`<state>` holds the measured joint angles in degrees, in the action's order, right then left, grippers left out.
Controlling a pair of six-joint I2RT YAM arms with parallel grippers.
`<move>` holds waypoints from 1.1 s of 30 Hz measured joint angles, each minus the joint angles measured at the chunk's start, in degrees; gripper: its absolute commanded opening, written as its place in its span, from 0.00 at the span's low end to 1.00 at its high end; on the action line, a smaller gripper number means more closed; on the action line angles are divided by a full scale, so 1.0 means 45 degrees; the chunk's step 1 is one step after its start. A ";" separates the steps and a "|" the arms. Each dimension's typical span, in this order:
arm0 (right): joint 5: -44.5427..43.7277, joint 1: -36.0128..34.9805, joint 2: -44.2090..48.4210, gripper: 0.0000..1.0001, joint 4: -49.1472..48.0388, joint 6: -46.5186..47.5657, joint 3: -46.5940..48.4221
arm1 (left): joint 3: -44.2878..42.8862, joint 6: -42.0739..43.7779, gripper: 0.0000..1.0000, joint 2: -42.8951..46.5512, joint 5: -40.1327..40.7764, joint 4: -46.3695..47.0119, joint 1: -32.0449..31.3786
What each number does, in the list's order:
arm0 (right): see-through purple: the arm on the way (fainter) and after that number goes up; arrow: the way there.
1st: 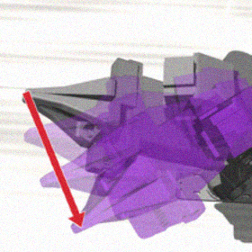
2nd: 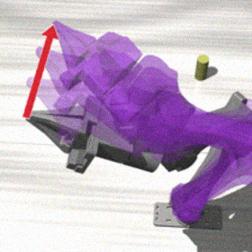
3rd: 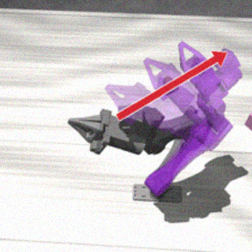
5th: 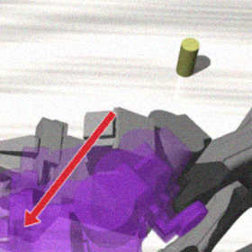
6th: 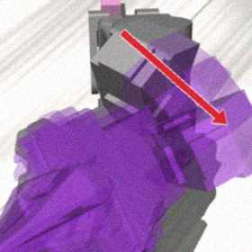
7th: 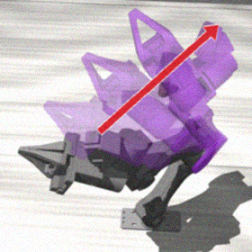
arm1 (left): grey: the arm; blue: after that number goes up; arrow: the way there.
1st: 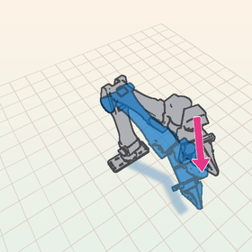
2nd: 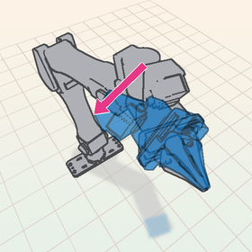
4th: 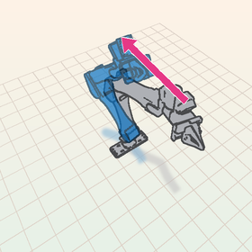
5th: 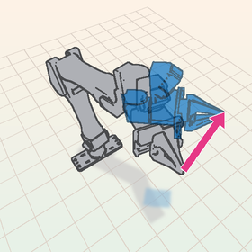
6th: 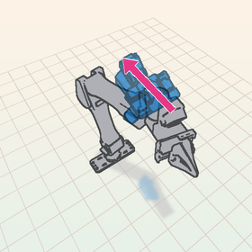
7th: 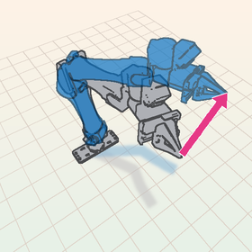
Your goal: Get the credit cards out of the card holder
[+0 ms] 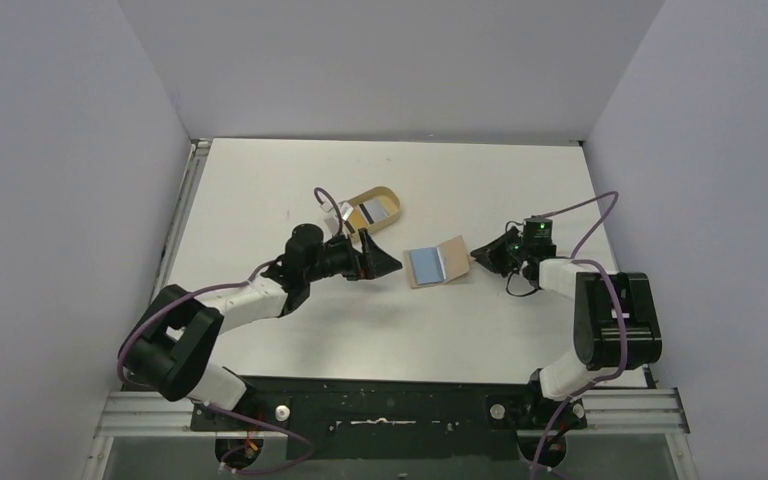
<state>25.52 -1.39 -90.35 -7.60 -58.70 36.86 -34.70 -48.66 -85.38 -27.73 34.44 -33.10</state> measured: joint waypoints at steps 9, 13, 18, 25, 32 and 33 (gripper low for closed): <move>0.0005 0.1302 0.0491 0.83 0.1307 0.1433 -0.0010 | -0.0753 0.1088 0.97 0.0544 0.0437 -0.1914 -0.0267; 0.0583 0.1297 0.1098 0.93 0.0661 0.1710 -0.0461 | -0.0758 0.1180 0.97 0.0389 0.0544 -0.2191 -0.0330; 0.1462 0.1001 0.1846 0.95 -0.0520 0.1719 -0.0918 | -0.0840 0.1209 0.97 -0.0141 0.0733 -0.2399 -0.0389; 0.1209 -0.0636 0.2652 0.90 -0.0010 0.2841 -0.0631 | -0.0869 0.1185 0.97 -0.0733 0.0792 -0.2467 -0.0389; 0.0359 -0.1705 0.1681 0.79 0.1885 0.4201 0.0704 | -0.0928 0.1190 0.97 -0.0840 0.0801 -0.2516 -0.0389; 0.0243 -0.1705 0.1530 0.76 0.2055 0.4299 0.0743 | -0.0976 0.1195 0.97 -0.0840 0.0826 -0.2540 -0.0389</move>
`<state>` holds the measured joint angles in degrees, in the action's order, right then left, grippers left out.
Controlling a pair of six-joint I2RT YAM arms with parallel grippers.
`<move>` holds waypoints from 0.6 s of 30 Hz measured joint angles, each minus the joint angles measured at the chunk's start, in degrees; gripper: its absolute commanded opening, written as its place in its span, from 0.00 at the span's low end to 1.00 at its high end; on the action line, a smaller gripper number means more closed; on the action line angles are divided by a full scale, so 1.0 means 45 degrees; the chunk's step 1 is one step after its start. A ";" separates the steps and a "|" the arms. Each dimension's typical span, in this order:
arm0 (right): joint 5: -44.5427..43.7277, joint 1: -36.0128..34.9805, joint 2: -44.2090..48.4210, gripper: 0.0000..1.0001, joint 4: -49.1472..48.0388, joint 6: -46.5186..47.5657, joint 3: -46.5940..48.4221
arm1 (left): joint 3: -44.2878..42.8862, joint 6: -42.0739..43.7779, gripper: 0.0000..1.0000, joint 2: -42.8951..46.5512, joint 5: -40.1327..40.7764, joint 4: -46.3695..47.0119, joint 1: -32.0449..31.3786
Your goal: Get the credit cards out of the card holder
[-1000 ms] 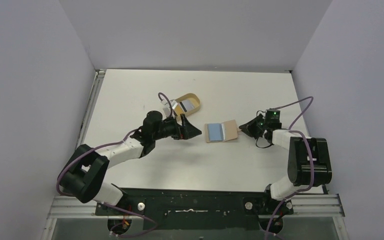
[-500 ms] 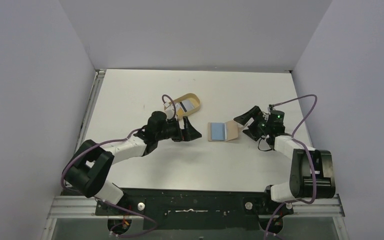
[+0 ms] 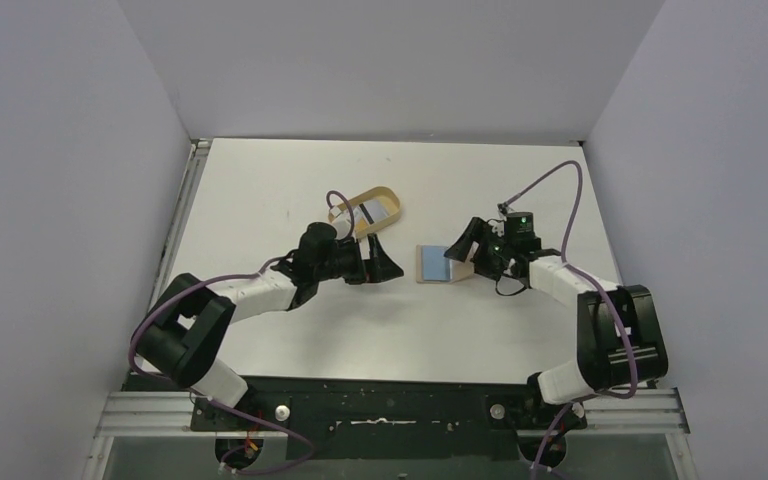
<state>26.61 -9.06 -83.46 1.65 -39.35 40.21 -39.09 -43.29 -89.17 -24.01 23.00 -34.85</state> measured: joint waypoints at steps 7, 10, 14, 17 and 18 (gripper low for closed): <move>-0.0602 0.0000 -0.1054 0.49 0.0792 0.0350 0.0024 | -0.0068 0.0000 0.97 -0.0039 0.0053 -0.0029 0.0000; -0.0544 0.0000 -0.1375 0.07 0.0568 0.0350 0.0092 | -0.0087 -0.0005 0.97 -0.0180 0.0053 -0.0019 0.0000; -0.0228 -0.0010 -0.1996 0.00 -0.0049 0.0063 0.0131 | -0.0087 -0.0316 0.97 -0.0568 0.0039 0.0287 0.0039; 0.0495 -0.0010 -0.2322 0.00 -0.1117 -0.0583 0.0078 | 0.0107 -0.0928 0.97 -0.0976 -0.0010 0.1263 0.0257; 0.0743 -0.0010 -0.2331 0.00 -0.1637 -0.0899 -0.0015 | 0.0267 -0.1166 0.97 -0.1112 -0.0019 0.1685 0.0403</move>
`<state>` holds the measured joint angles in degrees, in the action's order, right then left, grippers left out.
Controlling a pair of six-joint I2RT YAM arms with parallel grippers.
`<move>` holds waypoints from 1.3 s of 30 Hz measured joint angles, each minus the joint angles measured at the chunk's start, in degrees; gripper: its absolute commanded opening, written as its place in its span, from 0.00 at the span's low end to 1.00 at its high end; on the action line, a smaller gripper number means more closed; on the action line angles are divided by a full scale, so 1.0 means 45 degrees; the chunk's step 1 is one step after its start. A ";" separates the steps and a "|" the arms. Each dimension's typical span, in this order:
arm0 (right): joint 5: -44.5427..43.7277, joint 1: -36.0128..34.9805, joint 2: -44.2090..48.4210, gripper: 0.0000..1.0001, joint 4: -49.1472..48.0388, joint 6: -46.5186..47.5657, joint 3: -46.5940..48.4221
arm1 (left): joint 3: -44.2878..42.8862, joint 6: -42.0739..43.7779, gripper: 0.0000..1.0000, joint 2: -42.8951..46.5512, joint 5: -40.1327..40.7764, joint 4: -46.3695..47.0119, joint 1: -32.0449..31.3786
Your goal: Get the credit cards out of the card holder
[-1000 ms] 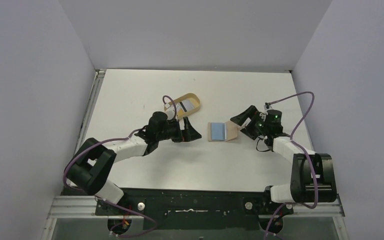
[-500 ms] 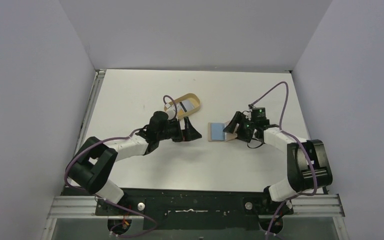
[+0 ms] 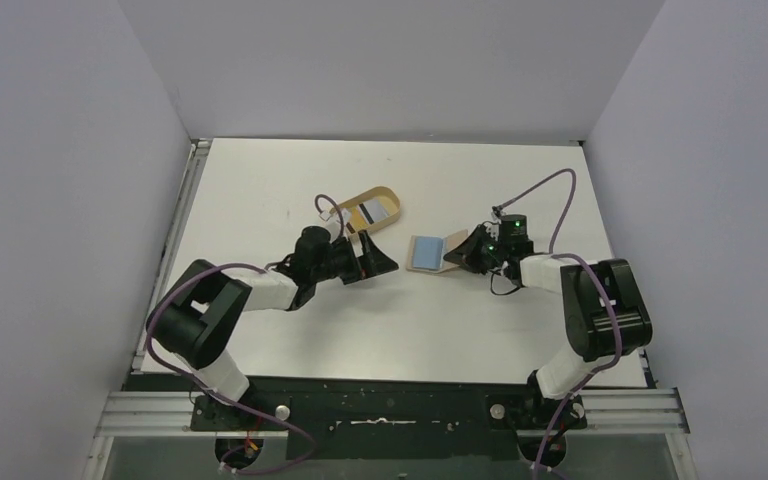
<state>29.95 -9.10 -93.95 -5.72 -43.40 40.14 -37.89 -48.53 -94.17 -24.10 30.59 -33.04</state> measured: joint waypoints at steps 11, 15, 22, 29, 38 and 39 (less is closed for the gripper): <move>0.2516 0.0000 -0.0287 0.00 -0.8417 -0.5906 -0.1156 | 0.0913 -0.2705 0.97 -0.1214 0.0704 0.3925 0.0680; 0.2880 -0.0058 0.0005 0.00 -0.9831 -0.7232 -0.1146 | 0.1438 -0.3973 0.96 -0.1190 0.1418 0.5445 0.0670; 0.3327 -0.0418 0.1073 0.00 -1.0622 -0.8320 -0.0510 | 0.2069 -0.6703 0.96 -0.1195 0.3230 0.7587 0.0398; 0.3555 -0.1205 0.1894 0.00 -1.0384 -0.8320 0.0233 | 0.2195 -0.9462 0.96 -0.1268 0.5139 0.9423 0.0199; 0.3589 -0.2327 0.2035 0.00 -0.9986 -0.8053 0.0471 | 0.2225 -1.1948 0.96 -0.0238 0.7864 0.9559 -0.0602; 0.3585 -0.2443 0.2035 0.00 -0.9908 -0.7995 0.0481 | 0.2225 -1.2220 0.96 -0.0219 0.8121 0.9593 -0.0733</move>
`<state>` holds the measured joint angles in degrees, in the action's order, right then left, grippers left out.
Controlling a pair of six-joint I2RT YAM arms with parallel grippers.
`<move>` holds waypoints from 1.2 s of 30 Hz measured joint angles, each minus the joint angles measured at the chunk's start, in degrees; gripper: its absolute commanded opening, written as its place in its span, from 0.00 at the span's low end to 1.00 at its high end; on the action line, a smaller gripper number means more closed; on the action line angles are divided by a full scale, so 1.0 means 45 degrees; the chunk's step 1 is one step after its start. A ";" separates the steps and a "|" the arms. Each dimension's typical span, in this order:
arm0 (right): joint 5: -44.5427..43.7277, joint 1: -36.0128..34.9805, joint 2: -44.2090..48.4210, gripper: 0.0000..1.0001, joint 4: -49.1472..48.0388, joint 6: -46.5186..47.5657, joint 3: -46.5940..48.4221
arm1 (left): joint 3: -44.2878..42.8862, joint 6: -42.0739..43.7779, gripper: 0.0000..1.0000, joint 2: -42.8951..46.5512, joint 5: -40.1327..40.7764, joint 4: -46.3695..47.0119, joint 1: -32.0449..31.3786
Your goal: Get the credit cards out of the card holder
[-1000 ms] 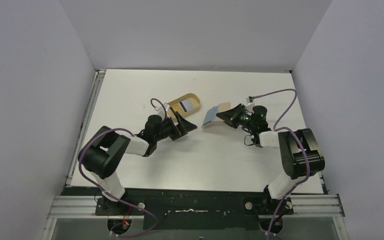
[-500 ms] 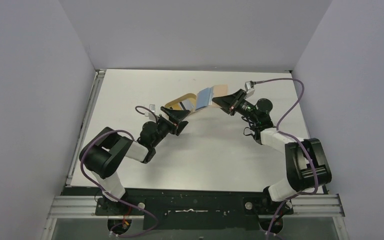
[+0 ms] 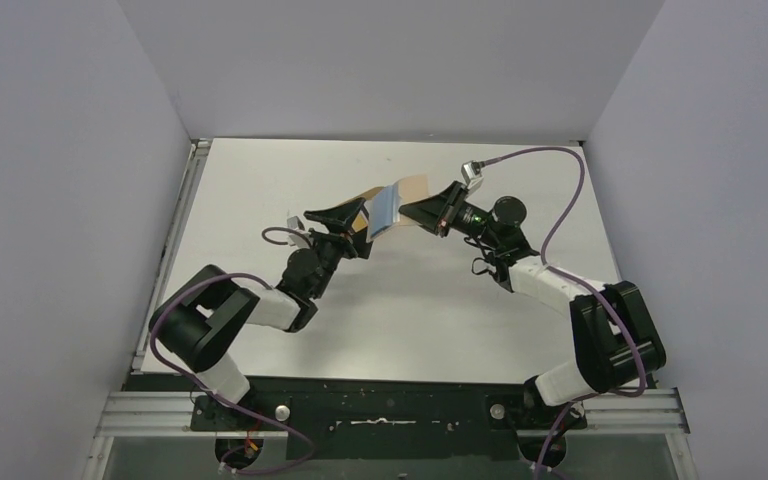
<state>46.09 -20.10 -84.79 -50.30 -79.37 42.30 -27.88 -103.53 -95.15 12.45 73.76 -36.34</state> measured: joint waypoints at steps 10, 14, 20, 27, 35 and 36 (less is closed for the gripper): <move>-0.0044 -0.0461 0.0117 0.00 0.0539 0.0486 0.0000 | 0.0087 -0.1583 0.91 0.0253 0.1530 0.0010 -0.0670; -0.0044 -0.0461 0.0452 0.00 0.0952 0.0792 -0.0010 | 0.0505 -0.1491 0.87 0.1428 0.1919 -0.0369 -0.0656; -0.0058 -0.0461 0.0651 0.00 0.1064 0.1054 -0.0151 | 0.0665 -0.1005 0.75 0.3041 0.2142 -0.1214 -0.0622; -0.0126 -0.0461 0.0651 0.00 0.1161 0.1166 -0.0228 | 0.0675 -0.0777 0.45 0.3094 0.2142 -0.1710 -0.0578; -0.0141 -0.0461 0.0651 0.00 0.1166 0.1175 -0.0248 | 0.0714 -0.0155 0.27 0.4017 0.2191 -0.2705 -0.0568; -0.0141 -0.0461 0.0651 0.00 0.1166 0.1171 -0.0248 | 0.0714 -0.0097 0.25 0.4167 0.2195 -0.2798 -0.0563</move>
<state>45.45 -22.17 -81.87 -45.06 -74.11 41.19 -24.67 -103.96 -76.40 22.33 61.17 -38.87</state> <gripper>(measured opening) 0.056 0.304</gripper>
